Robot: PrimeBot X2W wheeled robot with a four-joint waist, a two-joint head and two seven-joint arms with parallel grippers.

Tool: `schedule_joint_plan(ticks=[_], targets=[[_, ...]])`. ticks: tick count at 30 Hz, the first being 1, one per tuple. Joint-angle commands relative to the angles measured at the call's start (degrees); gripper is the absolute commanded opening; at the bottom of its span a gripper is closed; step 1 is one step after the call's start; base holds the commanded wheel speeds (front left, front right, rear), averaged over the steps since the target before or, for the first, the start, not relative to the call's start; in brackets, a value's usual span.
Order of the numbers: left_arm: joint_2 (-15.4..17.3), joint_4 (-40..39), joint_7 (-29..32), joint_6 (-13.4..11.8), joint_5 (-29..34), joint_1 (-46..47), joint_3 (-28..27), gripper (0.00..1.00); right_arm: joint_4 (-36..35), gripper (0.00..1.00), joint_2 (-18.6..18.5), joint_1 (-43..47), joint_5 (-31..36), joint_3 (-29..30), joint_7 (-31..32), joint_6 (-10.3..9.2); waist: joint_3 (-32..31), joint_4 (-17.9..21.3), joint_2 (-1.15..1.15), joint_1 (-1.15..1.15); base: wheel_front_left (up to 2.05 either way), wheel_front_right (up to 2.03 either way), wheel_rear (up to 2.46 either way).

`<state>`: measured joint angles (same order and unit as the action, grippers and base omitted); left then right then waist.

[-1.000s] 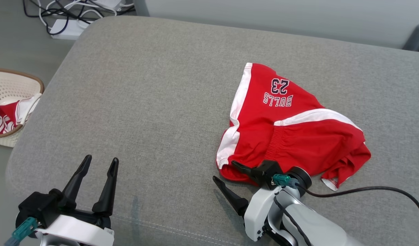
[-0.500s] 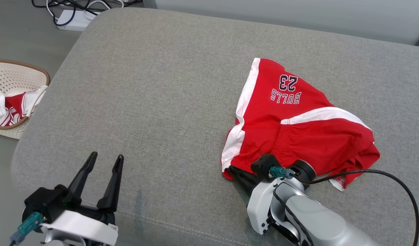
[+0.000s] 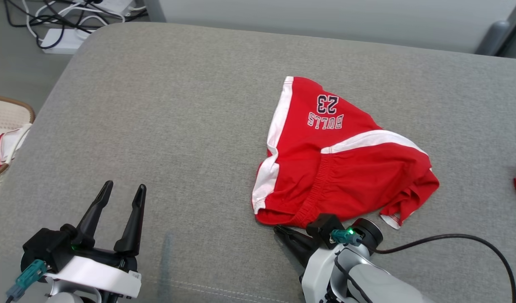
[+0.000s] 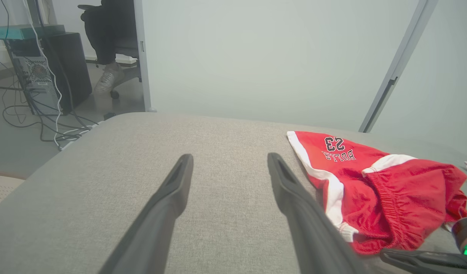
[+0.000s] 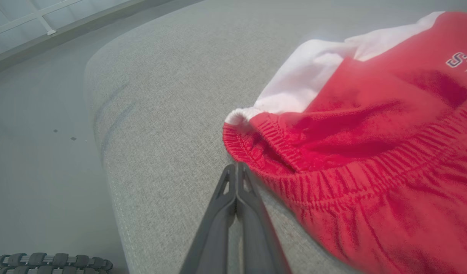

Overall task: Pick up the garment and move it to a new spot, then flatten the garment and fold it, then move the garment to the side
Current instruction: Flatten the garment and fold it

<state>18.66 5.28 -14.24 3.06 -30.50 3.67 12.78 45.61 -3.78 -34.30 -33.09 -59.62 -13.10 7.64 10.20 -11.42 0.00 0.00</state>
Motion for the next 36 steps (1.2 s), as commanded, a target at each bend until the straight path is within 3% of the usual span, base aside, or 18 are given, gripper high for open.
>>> schedule_joint_plan(ticks=[1, 8, 11, 12, 13, 21, 24, 29, 36], targets=[[1.1, -1.5, -0.7, 0.7, 0.8, 0.9, -3.0, 1.00, -1.3, 0.00, 0.9, 1.3, 1.2, 0.8, -1.2, -0.15, -0.1, 1.1, 0.00, 0.00, 0.00, 0.00, 0.00], [0.9, -1.5, -0.7, 1.0, 1.4, 0.7, -4.1, 1.00, -4.6, 0.00, 0.9, 1.8, 2.8, 4.3, -1.7, -0.15, -0.3, 2.7, 0.00, 0.00, 0.00, 0.00, 0.00], [0.8, -1.4, -0.8, 0.9, 1.7, 0.1, -4.6, 1.00, -8.1, 0.04, 0.9, 3.2, 3.3, 9.1, -1.9, -0.15, -1.1, 3.8, 0.00, 0.00, 0.00, 0.00, 0.00], [0.7, -1.4, -0.8, 0.9, 1.7, -0.1, -4.7, 1.00, -9.9, 0.87, 0.9, 4.0, 3.8, 11.5, -1.9, -0.15, -1.4, 4.2, 0.00, 0.00, 0.00, 0.00, 0.00], [0.6, -1.3, -0.8, 0.8, 1.7, -0.3, -4.8, 1.00, -11.9, 1.00, 0.9, 5.1, 4.8, 13.9, -1.9, -0.15, -1.7, 4.5, 0.00, 0.00, 0.00, 0.00, 0.00], [1.4, -1.5, -0.3, -0.1, 1.5, -2.0, -5.6, 1.00, -28.5, 1.00, 0.0, 18.6, 14.8, 36.5, -1.9, -0.15, -3.9, 7.9, 0.00, 0.00, 0.00, 0.00, 0.00], [2.1, -1.9, 0.1, -0.5, 1.6, -2.6, -5.8, 1.00, -31.4, 1.00, -0.4, 22.1, 17.3, 42.4, -1.9, -0.15, -4.4, 8.9, 0.00, 0.00, 0.00, 0.00, 0.00], [2.8, -2.4, 0.8, -1.1, 1.6, -3.9, -6.1, 1.00, -34.1, 1.00, -0.9, 26.6, 20.6, 49.4, -1.9, -0.15, -5.5, 10.3, 0.00, 0.00, 0.00, 0.00, 0.00], [3.2, -2.5, 1.5, -1.9, 1.5, -6.5, -5.9, 1.00, -36.8, 1.00, -0.9, 33.1, 21.9, 54.9, -0.8, -0.15, -7.8, 11.6, 0.00, 0.00, 0.00, 0.00, 0.00]])
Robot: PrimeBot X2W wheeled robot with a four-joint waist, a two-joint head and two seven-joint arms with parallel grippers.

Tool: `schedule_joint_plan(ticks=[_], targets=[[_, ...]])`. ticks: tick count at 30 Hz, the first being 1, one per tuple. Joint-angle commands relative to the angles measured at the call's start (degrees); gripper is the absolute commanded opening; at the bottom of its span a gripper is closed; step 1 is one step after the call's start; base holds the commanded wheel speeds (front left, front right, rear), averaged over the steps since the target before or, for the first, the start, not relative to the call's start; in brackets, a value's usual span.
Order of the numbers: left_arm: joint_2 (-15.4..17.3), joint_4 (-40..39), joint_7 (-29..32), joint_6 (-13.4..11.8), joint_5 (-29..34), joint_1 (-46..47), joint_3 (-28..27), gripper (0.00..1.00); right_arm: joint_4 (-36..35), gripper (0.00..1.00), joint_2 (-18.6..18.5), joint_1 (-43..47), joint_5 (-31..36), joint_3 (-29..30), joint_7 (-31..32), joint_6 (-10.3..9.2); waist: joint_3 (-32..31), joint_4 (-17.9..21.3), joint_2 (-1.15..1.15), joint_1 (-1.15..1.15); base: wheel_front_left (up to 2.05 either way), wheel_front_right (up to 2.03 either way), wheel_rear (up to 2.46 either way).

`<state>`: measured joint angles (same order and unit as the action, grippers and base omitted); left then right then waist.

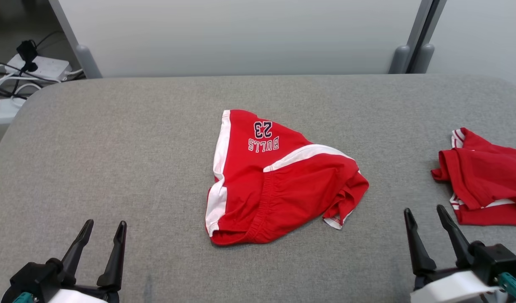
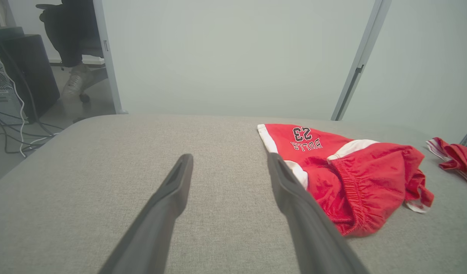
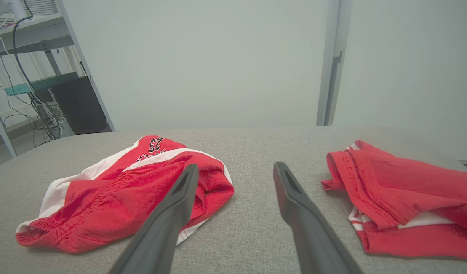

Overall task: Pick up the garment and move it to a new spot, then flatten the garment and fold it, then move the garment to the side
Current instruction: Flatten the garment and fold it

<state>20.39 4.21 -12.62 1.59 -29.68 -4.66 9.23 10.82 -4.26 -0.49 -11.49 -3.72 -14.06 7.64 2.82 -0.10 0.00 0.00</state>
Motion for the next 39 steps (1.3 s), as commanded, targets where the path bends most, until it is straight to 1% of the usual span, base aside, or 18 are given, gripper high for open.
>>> schedule_joint_plan(ticks=[1, 8, 21, 28, 31, 33, 36, 39], targets=[[1.4, -1.4, 0.0, -0.7, 0.6, 1.5, -2.4, 1.00, -2.5, 1.00, -0.4, 0.0, 0.5, -0.4, 0.5, -0.15, -0.7, 0.4, 0.00, 0.00, 0.00, 0.00, 0.00], [1.9, -1.4, 0.5, -1.3, 0.1, -0.2, -2.8, 1.00, -5.1, 1.00, -0.1, 2.8, 0.8, 1.0, 2.1, -0.15, -2.0, 0.7, 0.00, 0.00, 0.00, 0.00, 0.00], [2.2, -2.2, 1.0, -1.9, -0.1, -1.0, -2.3, 1.00, -6.7, 1.00, 0.6, 4.3, 0.6, 1.5, 3.0, -0.15, -2.9, 0.0, 0.00, 0.00, 0.00, 0.00, 0.00], [2.0, -3.3, 1.5, -2.3, -0.1, -0.1, -1.7, 1.00, -7.3, 1.00, 0.8, 3.2, 0.9, 1.6, 3.5, -0.15, -2.0, -1.6, 0.00, 0.00, 0.00, 0.00, 0.00], [1.7, -4.0, 1.5, -2.4, 0.0, 0.4, -1.2, 1.00, -7.1, 1.00, 0.9, 1.1, 1.2, -0.1, 4.3, -0.15, -1.1, -3.3, 0.00, 0.00, 0.00, 0.00, 0.00], [1.4, -4.6, 1.5, -2.5, 0.1, 0.8, -0.8, 1.00, -6.4, 1.00, 0.9, -1.1, 1.5, -2.5, 5.1, -0.15, -0.4, -4.7, 0.00, 0.00, 0.00, 0.00, 0.00], [0.8, -5.1, 1.3, -2.5, 0.3, 1.3, -0.1, 1.00, -3.6, 1.00, 0.5, -5.1, 1.8, -7.4, 6.7, -0.15, 0.6, -7.4, 0.00, 0.00, 0.00, 0.00, 0.00], [0.4, -5.4, 1.1, -2.5, 0.5, 1.5, 0.6, 1.00, 0.7, 1.00, -0.2, -9.4, 2.0, -13.8, 7.9, -0.15, 1.4, -10.5, 0.00, 0.00, 0.00, 0.00, 0.00]])
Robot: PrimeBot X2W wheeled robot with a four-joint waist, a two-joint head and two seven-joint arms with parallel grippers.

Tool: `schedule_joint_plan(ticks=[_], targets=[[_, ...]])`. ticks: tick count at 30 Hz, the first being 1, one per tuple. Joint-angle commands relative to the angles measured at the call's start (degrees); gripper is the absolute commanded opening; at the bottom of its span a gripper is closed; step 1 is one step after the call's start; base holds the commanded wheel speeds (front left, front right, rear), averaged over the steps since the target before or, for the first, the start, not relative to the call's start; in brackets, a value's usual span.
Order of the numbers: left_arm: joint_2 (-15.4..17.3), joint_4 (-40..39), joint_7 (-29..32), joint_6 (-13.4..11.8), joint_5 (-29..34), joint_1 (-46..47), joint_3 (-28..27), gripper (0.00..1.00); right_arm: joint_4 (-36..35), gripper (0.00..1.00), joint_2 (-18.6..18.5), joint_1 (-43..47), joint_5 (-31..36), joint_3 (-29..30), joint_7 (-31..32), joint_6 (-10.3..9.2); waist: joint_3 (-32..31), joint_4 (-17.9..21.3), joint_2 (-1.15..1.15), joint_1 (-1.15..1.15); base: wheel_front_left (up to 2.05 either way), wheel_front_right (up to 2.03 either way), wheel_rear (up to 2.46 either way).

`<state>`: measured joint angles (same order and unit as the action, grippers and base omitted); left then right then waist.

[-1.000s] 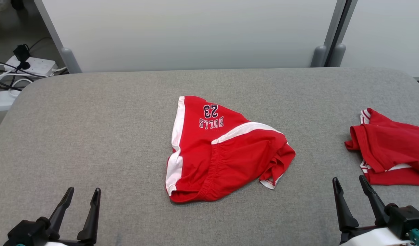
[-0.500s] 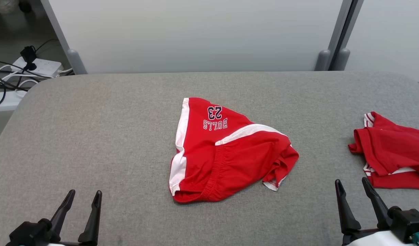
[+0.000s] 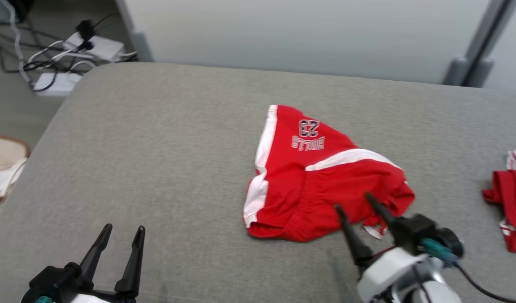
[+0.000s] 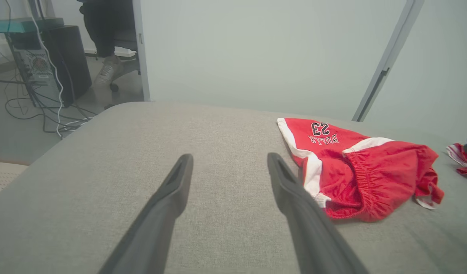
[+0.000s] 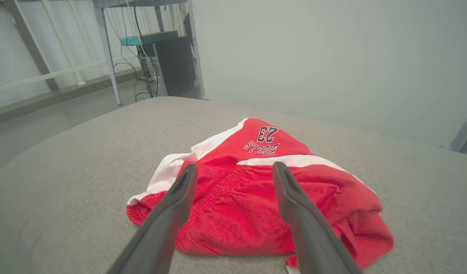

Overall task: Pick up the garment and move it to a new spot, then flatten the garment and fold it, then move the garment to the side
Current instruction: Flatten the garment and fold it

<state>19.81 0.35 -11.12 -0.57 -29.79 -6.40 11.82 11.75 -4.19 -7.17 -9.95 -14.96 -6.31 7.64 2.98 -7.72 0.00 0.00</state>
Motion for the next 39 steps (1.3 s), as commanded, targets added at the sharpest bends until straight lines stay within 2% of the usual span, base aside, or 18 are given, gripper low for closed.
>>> schedule_joint_plan(ticks=[1, 8, 13, 18, 26, 27, 28, 34, 39], targets=[[0.8, -1.5, -0.5, -0.4, 0.7, 3.4, -1.8, 1.00, 1.5, 1.00, -0.5, -4.1, 0.4, -4.6, 0.6, -0.15, 1.4, -4.0, 0.00, 0.00, 0.00, 0.00, 0.00], [-0.7, -0.3, -1.2, 0.4, 0.6, 5.0, -0.3, 1.00, 14.1, 1.00, -1.3, -12.5, 0.2, -16.8, 1.4, -0.15, 3.0, -11.1, 0.00, 0.00, 0.00, 0.00, 0.00], [-1.8, 1.2, -1.9, 1.3, 0.5, 6.5, 0.8, 1.00, 23.0, 1.00, -1.3, -18.3, 0.8, -22.5, 2.3, -0.15, 4.4, -14.5, 0.00, 0.00, 0.00, 0.00, 0.00], [-2.6, 2.4, -2.4, 1.8, 0.5, 7.4, 1.3, 1.00, 29.3, 1.00, -0.8, -22.1, 1.4, -25.3, 4.3, -0.15, 5.1, -15.8, 0.00, 0.00, 0.00, 0.00, 0.00], [-3.4, 4.2, -3.2, 2.4, 0.7, 8.3, 1.2, 1.00, 35.9, 1.00, 0.6, -27.0, -0.7, -29.7, 13.3, -0.15, 5.1, -15.7, 0.00, 0.00, 0.00, 0.00, 0.00], [-3.5, 4.3, -3.2, 2.4, 0.7, 8.4, 1.1, 1.00, 36.1, 0.35, 0.7, -27.3, -1.0, -30.2, 13.8, -0.15, 5.1, -15.5, 0.00, 0.00, 0.00, 0.00, 0.00], [-3.6, 4.5, -3.3, 2.5, 0.7, 8.5, 1.1, 1.00, 36.4, 0.00, 0.8, -27.6, -1.3, -30.5, 14.3, -0.15, 5.1, -15.4, 0.00, 0.00, 0.00, 0.00, 0.00], [-4.0, 4.8, -3.6, 2.8, 1.1, 8.7, 1.0, 1.00, 36.1, 0.00, 1.0, -27.4, -3.2, -30.3, 14.4, -0.15, 4.9, -13.9, 0.00, 0.00, 0.00, 0.00, 0.00], [-3.9, 4.5, -3.7, 3.0, 1.4, 8.3, 0.8, 1.00, 32.6, 0.00, -0.2, -23.5, -5.3, -27.2, 13.2, -0.15, 4.8, -10.9, 0.00, 0.00, 0.00, 0.00, 0.00]])
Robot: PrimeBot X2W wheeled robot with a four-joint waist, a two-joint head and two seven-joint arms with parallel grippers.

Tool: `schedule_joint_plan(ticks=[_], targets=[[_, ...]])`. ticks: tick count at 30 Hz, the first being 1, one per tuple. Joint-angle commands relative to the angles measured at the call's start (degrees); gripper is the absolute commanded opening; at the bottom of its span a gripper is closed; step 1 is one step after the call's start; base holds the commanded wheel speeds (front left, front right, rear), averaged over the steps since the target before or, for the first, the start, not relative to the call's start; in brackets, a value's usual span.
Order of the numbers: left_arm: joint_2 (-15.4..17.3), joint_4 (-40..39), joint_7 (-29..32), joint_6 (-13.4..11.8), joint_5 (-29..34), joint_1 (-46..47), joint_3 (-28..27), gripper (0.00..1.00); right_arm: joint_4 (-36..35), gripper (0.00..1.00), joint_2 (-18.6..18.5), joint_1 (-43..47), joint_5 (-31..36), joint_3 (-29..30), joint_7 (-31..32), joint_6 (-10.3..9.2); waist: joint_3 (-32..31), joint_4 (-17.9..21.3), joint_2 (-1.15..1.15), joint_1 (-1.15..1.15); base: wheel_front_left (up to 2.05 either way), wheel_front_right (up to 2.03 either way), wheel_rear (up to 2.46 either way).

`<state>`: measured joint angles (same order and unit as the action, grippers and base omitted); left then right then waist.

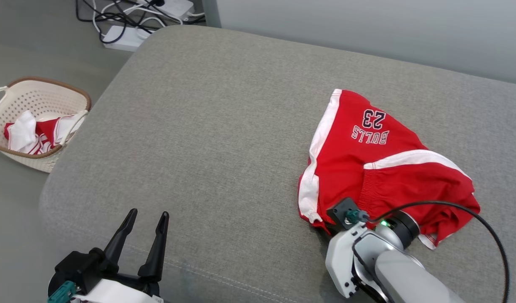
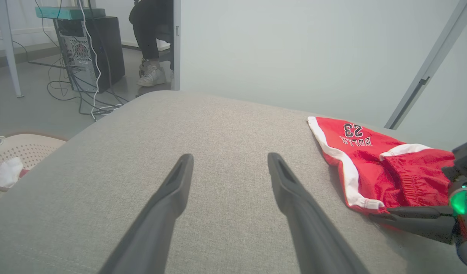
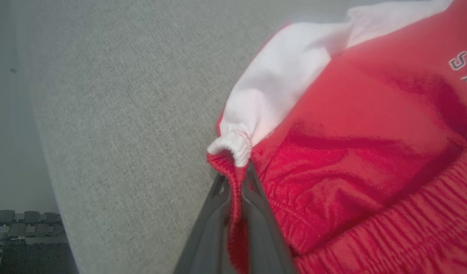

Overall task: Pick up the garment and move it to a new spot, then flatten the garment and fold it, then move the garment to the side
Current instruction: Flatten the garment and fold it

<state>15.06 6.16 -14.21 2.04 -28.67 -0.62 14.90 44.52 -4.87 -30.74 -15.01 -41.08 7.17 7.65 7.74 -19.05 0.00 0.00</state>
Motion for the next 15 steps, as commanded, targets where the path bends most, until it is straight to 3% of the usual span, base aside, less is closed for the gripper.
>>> schedule_joint_plan(ticks=[1, 8, 15], targets=[[0.9, -1.5, -0.6, 0.4, 0.3, 2.5, -2.5, 1.00, -2.5, 0.00, -0.8, 2.3, -0.7, 1.1, -0.7, -0.16, 0.1, 2.1, 0.00, 0.00, 0.00, 0.00, 0.00], [2.2, -2.2, -0.6, 0.4, 0.7, 2.7, -3.0, 1.00, -13.5, 0.00, -4.9, 12.4, -1.3, 11.2, -0.4, -0.16, 0.4, 8.7, 0.00, 0.00, 0.00, 0.00, 0.00], [3.5, -3.7, 0.2, 0.1, 0.6, 3.3, -3.5, 1.00, -25.0, 0.00, -6.5, 20.8, -0.3, 21.4, 2.3, -0.16, 2.1, 15.0, 0.00, 0.00, 0.00, 0.00, 0.00]])
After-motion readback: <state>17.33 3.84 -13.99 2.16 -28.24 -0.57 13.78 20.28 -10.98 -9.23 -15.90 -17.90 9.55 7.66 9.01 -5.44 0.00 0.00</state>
